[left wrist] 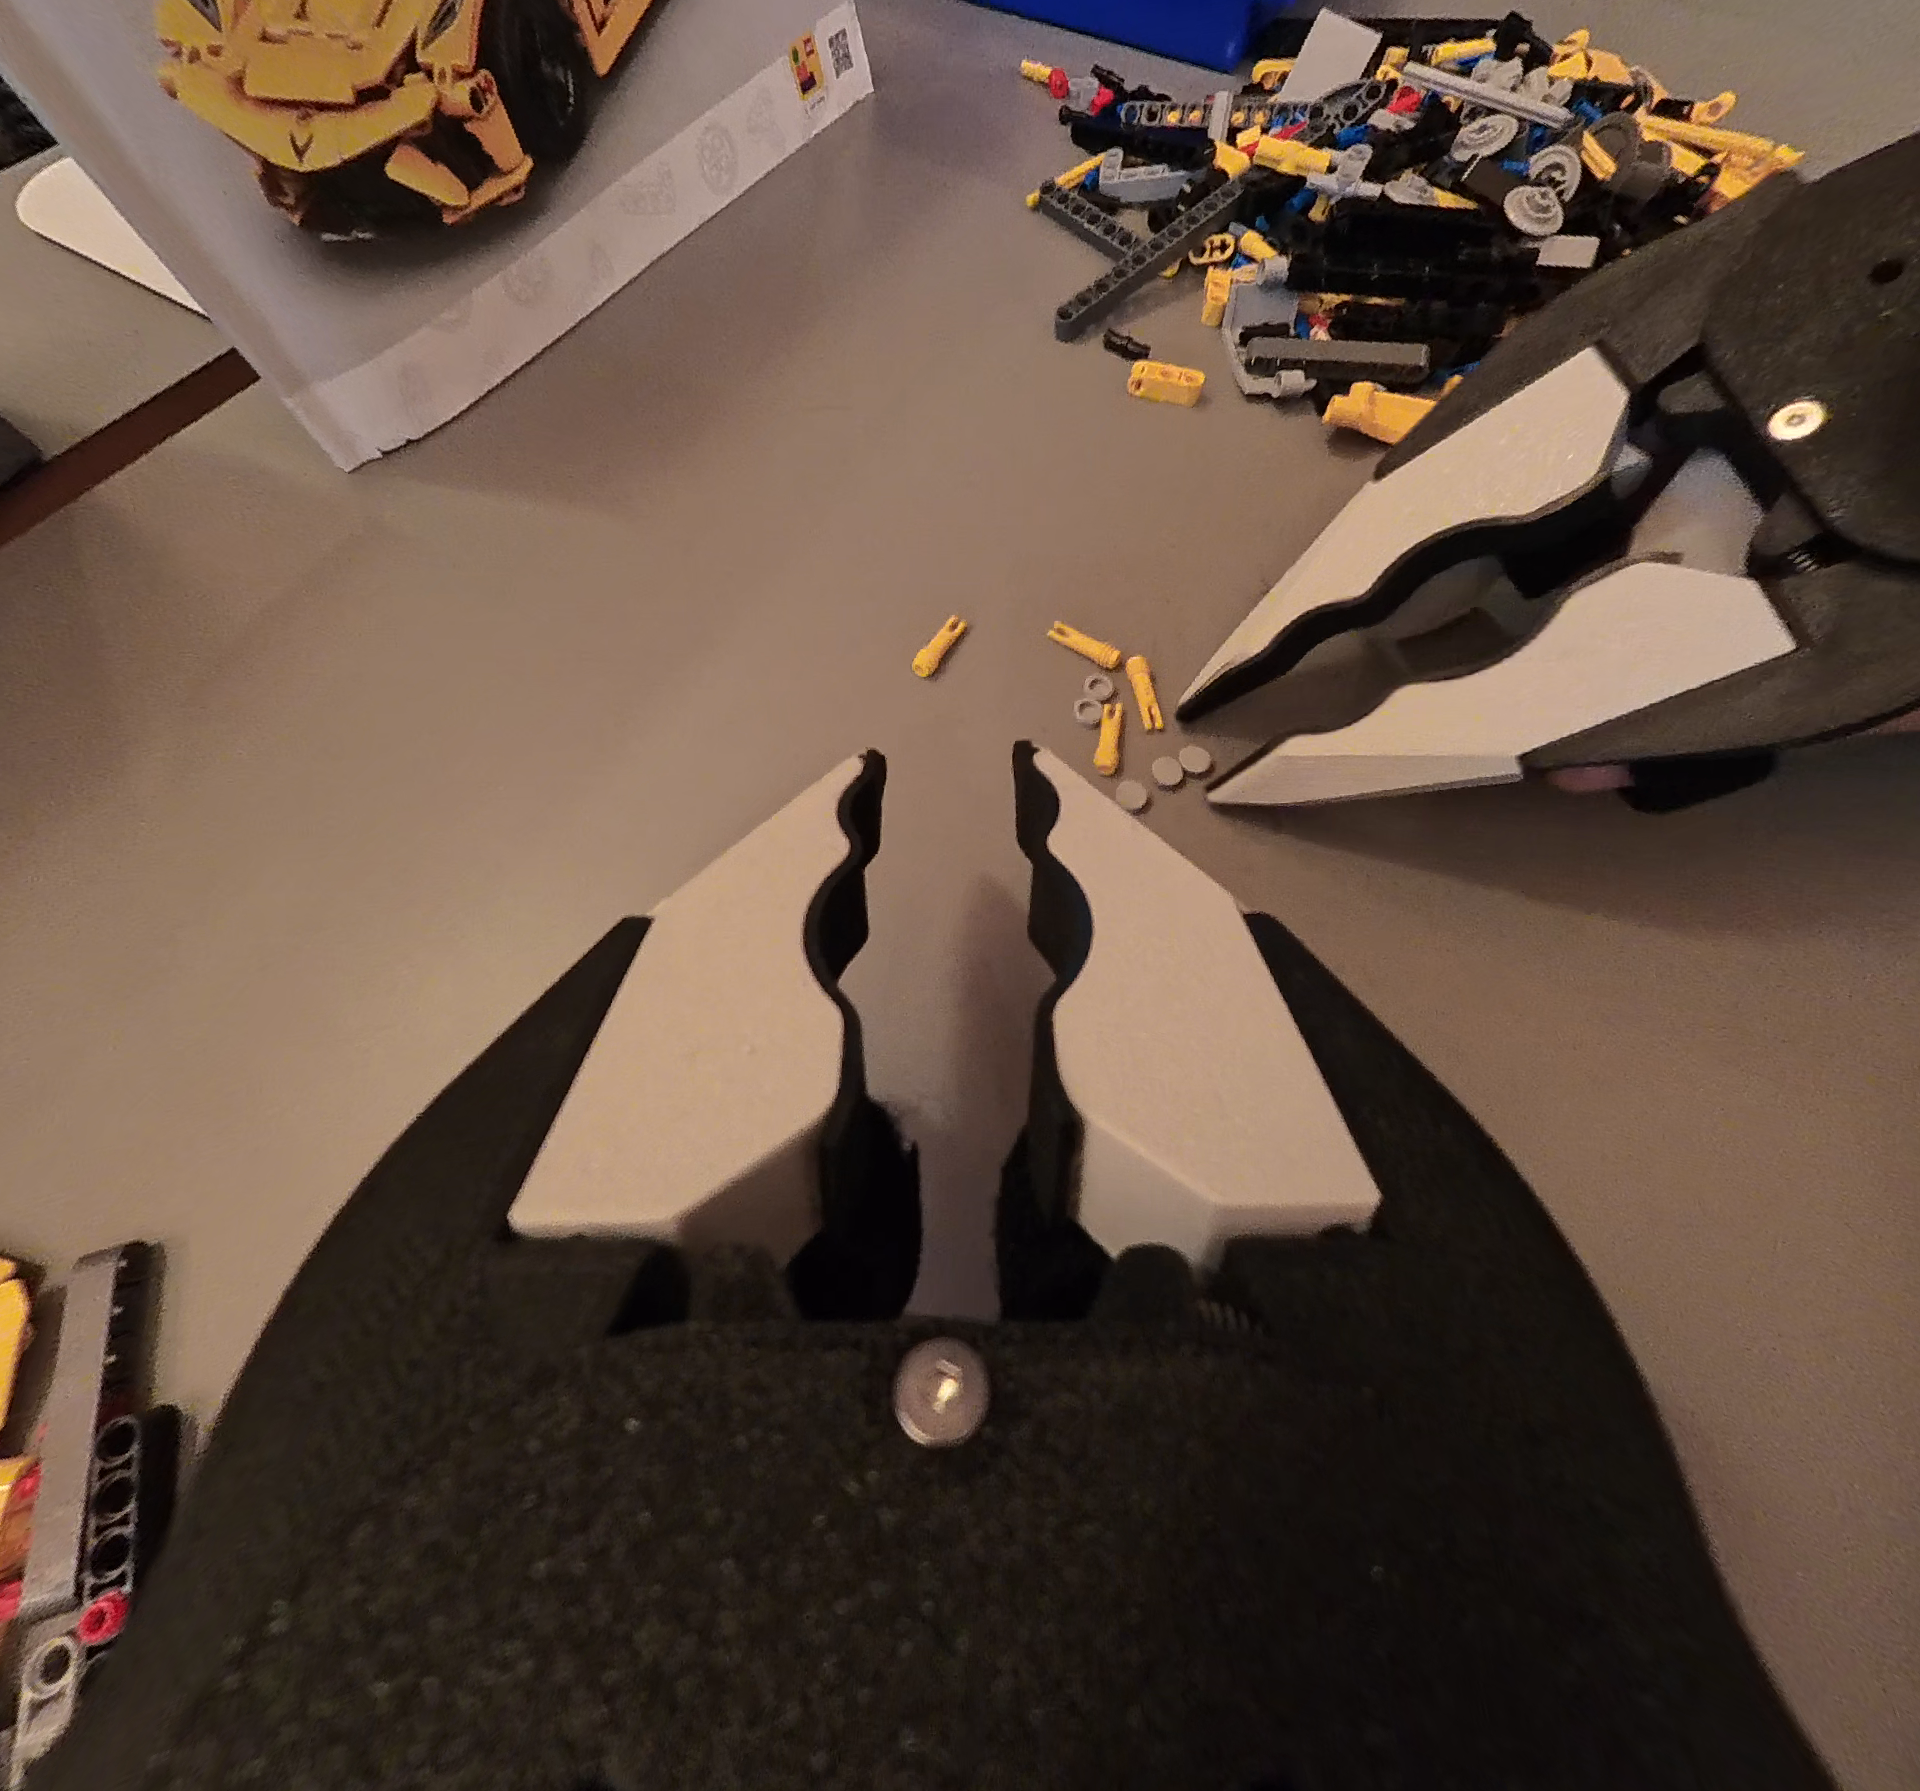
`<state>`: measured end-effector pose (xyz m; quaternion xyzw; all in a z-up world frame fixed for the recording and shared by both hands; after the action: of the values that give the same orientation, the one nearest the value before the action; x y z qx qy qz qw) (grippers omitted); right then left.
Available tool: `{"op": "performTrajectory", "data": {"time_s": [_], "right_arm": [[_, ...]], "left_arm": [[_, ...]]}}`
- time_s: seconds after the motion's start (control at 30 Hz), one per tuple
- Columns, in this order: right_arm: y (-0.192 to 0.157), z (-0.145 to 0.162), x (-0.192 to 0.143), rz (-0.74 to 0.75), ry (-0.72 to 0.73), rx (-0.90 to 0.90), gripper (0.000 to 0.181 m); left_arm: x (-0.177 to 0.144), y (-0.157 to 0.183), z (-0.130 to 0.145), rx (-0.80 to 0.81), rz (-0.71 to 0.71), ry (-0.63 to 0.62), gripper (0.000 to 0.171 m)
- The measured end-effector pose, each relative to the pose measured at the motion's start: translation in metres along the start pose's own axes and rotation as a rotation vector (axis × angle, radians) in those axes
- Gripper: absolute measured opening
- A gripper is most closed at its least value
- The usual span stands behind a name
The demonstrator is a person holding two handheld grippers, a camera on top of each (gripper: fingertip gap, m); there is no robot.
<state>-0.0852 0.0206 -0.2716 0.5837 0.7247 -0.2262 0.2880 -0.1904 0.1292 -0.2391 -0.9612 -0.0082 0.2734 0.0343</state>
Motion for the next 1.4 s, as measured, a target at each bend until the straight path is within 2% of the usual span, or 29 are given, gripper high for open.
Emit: {"op": "performTrajectory", "data": {"time_s": [0.1,0.17,0.23,0.33,0.43,0.5,0.63,0.67,0.73,0.8,0.93,0.97,1.03,1.23,1.4], "right_arm": [[0.001,-0.001,0.002,-0.008,-0.002,0.016,0.006],[0.003,-0.002,0.000,-0.009,-0.014,0.020,0.006],[0.016,-0.008,-0.017,0.068,0.036,0.012,0.006],[0.073,-0.015,-0.067,0.321,0.109,0.048,0.006],[0.147,0.009,-0.107,0.495,0.032,0.147,0.006],[0.177,0.030,-0.121,0.514,-0.040,0.198,0.006],[0.193,0.051,-0.123,0.448,-0.064,0.286,0.011],[0.192,0.050,-0.124,0.450,-0.054,0.283,0.017],[0.185,0.039,-0.130,0.486,0.010,0.260,0.019],[0.158,0.021,-0.120,0.398,0.065,0.231,0.019],[0.054,-0.004,-0.053,-0.010,0.076,0.180,0.027],[0.033,-0.004,-0.036,-0.066,0.058,0.167,0.028],[0.009,-0.002,-0.010,-0.082,0.001,0.121,0.031],[-0.002,-0.006,0.007,-0.008,-0.019,0.060,0.023],[0.001,-0.007,0.007,0.016,-0.024,0.036,0.006]], "left_arm": [[0.001,0.003,-0.001,0.011,0.006,-0.002,0.025],[0.001,0.004,-0.001,0.020,0.006,-0.007,0.025],[0.001,0.004,-0.001,0.022,0.004,-0.006,0.025],[0.000,0.003,-0.001,0.015,0.003,-0.001,0.025],[0.000,0.003,-0.002,0.011,0.008,0.002,0.025],[0.000,0.005,-0.002,0.017,0.012,0.000,0.025],[0.001,0.008,-0.002,0.035,0.013,-0.007,0.025],[0.001,0.009,-0.002,0.037,0.012,-0.008,0.025],[0.002,0.008,-0.001,0.034,0.009,-0.009,0.025],[0.002,0.006,0.000,0.023,0.009,-0.011,0.025],[0.002,0.002,0.002,0.005,0.007,-0.014,0.025],[0.002,0.001,0.003,0.002,0.008,-0.016,0.025],[0.002,0.001,0.003,0.000,0.007,-0.017,0.025],[0.001,0.003,0.000,0.010,0.005,-0.008,0.025],[0.001,0.004,0.000,0.015,0.008,-0.011,0.025]]}}
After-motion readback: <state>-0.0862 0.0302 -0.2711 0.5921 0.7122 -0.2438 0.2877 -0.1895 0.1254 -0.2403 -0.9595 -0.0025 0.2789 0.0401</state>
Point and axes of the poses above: each gripper's, where its closed fingertips meet, x out along the fingers, z out of its underside, y = z × x across the jaws, the point moved 8 cm from there along -x, back along the fingers, and after that the axes turned 6 degrees about x, right-handed, at the moved point
